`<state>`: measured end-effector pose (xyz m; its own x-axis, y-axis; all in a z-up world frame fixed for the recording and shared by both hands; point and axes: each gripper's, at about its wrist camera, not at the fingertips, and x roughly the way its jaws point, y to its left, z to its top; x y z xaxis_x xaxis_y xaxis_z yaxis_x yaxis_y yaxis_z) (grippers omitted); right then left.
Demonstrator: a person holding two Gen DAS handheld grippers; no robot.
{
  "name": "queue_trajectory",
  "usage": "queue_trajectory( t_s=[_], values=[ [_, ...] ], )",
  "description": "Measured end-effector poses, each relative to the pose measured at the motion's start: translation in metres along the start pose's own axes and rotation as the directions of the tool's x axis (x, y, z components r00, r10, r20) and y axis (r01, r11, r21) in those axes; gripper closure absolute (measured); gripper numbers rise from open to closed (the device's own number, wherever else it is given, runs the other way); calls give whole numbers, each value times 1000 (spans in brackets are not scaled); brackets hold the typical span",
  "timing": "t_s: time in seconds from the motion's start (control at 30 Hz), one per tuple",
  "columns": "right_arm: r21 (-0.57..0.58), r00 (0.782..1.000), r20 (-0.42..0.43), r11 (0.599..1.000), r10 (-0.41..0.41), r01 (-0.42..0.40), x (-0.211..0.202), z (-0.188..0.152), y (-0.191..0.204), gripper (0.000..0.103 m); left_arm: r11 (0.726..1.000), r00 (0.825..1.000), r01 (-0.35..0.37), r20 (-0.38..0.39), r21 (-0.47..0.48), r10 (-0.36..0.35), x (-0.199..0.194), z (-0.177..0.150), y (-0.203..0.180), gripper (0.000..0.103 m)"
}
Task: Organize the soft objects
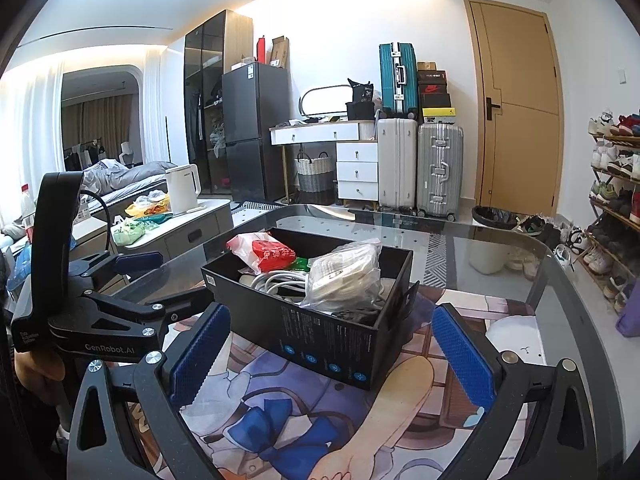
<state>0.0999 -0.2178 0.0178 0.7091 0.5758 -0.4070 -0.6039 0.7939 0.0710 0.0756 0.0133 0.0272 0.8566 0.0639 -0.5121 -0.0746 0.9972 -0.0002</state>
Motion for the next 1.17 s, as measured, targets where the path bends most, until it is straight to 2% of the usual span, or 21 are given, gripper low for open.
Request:
queue_trajectory(
  t_s=[1.17],
  values=[
    [1,1000,-6,1000,1,-1,0,0,-1,1,1000,1000,-6,28,11,6,-8,4,-2,0]
  ],
)
